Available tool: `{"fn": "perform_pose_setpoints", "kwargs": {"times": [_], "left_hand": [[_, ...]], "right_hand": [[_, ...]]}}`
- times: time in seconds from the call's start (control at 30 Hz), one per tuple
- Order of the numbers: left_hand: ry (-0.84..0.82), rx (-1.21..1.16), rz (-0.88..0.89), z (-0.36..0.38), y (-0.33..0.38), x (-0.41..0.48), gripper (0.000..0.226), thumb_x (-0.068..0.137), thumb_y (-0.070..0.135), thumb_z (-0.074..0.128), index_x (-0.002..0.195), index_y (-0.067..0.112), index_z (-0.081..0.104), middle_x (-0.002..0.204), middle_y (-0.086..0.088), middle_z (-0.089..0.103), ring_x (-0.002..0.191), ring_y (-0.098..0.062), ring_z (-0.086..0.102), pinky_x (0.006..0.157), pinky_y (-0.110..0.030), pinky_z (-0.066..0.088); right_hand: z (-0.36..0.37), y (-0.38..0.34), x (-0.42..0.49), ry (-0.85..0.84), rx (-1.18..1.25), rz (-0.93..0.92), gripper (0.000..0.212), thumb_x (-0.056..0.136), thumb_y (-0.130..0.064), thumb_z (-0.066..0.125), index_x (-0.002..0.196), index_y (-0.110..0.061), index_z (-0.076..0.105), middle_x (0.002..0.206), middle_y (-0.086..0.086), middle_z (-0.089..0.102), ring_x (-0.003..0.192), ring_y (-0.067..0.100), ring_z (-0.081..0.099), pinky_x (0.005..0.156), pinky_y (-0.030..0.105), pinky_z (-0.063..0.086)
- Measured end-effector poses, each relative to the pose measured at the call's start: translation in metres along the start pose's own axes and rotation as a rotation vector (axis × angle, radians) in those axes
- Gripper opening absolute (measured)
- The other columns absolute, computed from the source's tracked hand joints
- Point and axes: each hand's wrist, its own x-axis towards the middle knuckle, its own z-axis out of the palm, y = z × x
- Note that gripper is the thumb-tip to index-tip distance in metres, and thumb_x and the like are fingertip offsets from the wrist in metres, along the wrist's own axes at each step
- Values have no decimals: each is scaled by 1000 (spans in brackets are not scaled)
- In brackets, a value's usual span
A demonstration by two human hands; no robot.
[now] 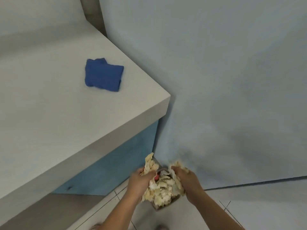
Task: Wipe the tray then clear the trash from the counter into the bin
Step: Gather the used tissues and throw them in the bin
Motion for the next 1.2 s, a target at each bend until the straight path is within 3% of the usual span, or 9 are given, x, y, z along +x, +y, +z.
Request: {"fn": "perform_pose_setpoints", "kwargs": {"times": [0.1, 0.23, 0.37, 0.53, 0.73, 0.87, 1.0, 1.1, 1.2], "left_hand": [[92, -19, -95, 24, -63, 60, 13, 79, 10, 69, 91, 14, 71, 78, -1, 73, 76, -20, 69, 68, -29, 54], [182, -36, -191, 50, -149, 147, 16, 79, 17, 71, 94, 11, 72, 78, -5, 72, 79, -26, 68, 82, -43, 55], [298, -5, -178, 75, -221, 214, 31, 81, 27, 69, 109, 15, 68, 92, -4, 71, 85, -25, 65, 85, -39, 54], [412, 211, 50, 104, -288, 260, 49, 91, 41, 52, 130, 13, 52, 137, -13, 37, 122, -33, 45, 106, -41, 37], [537, 455, 254, 116, -348, 291, 75, 91, 57, 26, 115, -9, 53, 109, -28, 54, 99, -44, 54, 88, -45, 47], [486, 510, 197, 125, -361, 306, 70, 87, 46, 29, 123, -12, 46, 120, -32, 47, 105, -49, 51, 90, -46, 45], [449, 553, 139, 128, -370, 322, 55, 93, 34, 44, 131, -6, 40, 131, -27, 39, 113, -44, 45, 94, -43, 41], [427, 619, 120, 128, -384, 336, 48, 89, 12, 58, 130, -6, 41, 128, -30, 42, 113, -46, 45, 93, -48, 43], [404, 651, 102, 129, -385, 337, 48, 87, 14, 59, 128, -8, 43, 125, -32, 44, 111, -48, 46, 90, -51, 44]], "right_hand": [[-4, 56, 61, 50, -46, 71, 25, 81, -31, 69, 97, -12, 71, 86, 6, 73, 84, 25, 68, 85, 42, 55], [1, 121, 137, 115, -138, 51, 16, 83, -30, 67, 93, -18, 64, 81, -6, 64, 80, 17, 59, 73, 27, 43], [12, 190, 204, 143, -305, 35, 11, 83, -33, 65, 88, -24, 62, 76, -7, 62, 78, 18, 58, 76, 30, 48], [30, 270, 268, 259, -558, -56, 40, 86, -46, 56, 116, -21, 59, 118, 3, 58, 112, 23, 54, 98, 34, 42], [51, 338, 295, 320, -960, -353, 52, 81, -48, 40, 120, -15, 49, 103, 12, 56, 92, 33, 57, 79, 47, 51], [57, 346, 317, 290, -1227, -278, 57, 60, -28, 74, 107, -5, 50, 88, 19, 58, 74, 36, 61, 54, 47, 51], [60, 348, 335, 224, -1340, -295, 40, 68, -25, 56, 95, 3, 44, 80, 27, 54, 66, 40, 57, 47, 44, 48], [63, 352, 347, 174, -1361, -221, 52, 77, -27, 34, 98, 15, 55, 83, 30, 52, 69, 43, 56, 48, 47, 50], [64, 342, 345, 190, -1406, -197, 59, 95, -31, 31, 127, 16, 45, 117, 31, 48, 108, 42, 52, 81, 49, 51]]}}
